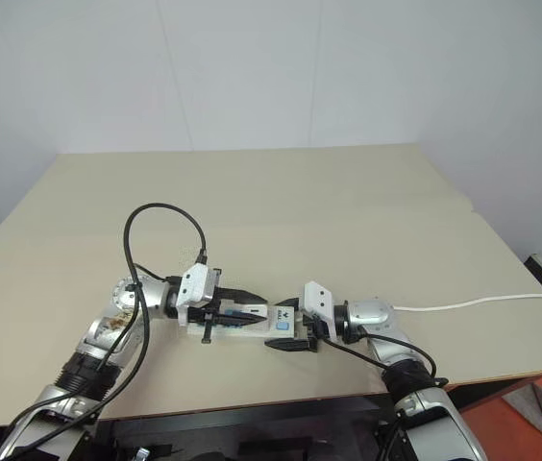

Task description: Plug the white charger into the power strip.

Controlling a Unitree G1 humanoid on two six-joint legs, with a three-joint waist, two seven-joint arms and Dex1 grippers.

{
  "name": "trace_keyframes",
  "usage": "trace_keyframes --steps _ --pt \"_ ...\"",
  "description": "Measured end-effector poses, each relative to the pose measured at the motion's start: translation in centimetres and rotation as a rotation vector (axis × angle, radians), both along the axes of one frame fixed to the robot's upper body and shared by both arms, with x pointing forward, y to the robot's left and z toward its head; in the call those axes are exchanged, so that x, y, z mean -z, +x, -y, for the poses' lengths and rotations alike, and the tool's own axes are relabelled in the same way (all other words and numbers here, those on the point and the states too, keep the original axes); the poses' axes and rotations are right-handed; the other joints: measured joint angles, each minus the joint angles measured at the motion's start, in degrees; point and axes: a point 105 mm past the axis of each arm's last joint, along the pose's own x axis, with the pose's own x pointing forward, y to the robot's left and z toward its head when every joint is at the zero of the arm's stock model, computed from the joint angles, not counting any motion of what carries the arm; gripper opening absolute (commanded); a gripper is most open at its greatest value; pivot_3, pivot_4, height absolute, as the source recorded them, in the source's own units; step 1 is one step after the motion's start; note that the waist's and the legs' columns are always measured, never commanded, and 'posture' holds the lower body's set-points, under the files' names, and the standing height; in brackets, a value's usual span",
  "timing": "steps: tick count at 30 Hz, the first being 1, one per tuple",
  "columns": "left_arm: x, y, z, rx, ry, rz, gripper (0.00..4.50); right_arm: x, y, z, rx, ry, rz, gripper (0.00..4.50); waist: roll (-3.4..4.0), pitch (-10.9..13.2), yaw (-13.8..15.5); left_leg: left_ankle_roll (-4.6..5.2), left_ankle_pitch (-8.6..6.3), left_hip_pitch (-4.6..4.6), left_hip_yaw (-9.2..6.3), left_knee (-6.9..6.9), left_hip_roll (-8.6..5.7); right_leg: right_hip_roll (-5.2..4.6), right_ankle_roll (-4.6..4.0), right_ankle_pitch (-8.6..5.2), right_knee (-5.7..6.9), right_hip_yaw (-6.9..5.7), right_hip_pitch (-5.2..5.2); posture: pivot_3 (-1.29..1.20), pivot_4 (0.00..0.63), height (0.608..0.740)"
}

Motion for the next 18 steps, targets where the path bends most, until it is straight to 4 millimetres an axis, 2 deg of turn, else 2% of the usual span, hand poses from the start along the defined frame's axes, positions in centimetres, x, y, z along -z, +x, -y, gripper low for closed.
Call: trace_keyframes --steps 18 --pt "0.50 0.07 0.19 0.008 0.017 0.005 0.96 0.35 -0.06 0.06 0.013 -0.003 -0.013 3.43 -0.01 -0.61 0.11 0.00 0.00 0.06 0.02 -0.07 0.01 0.00 -0.02 -0.02 0.00 0.00 0.05 0.00 0.150 0.740"
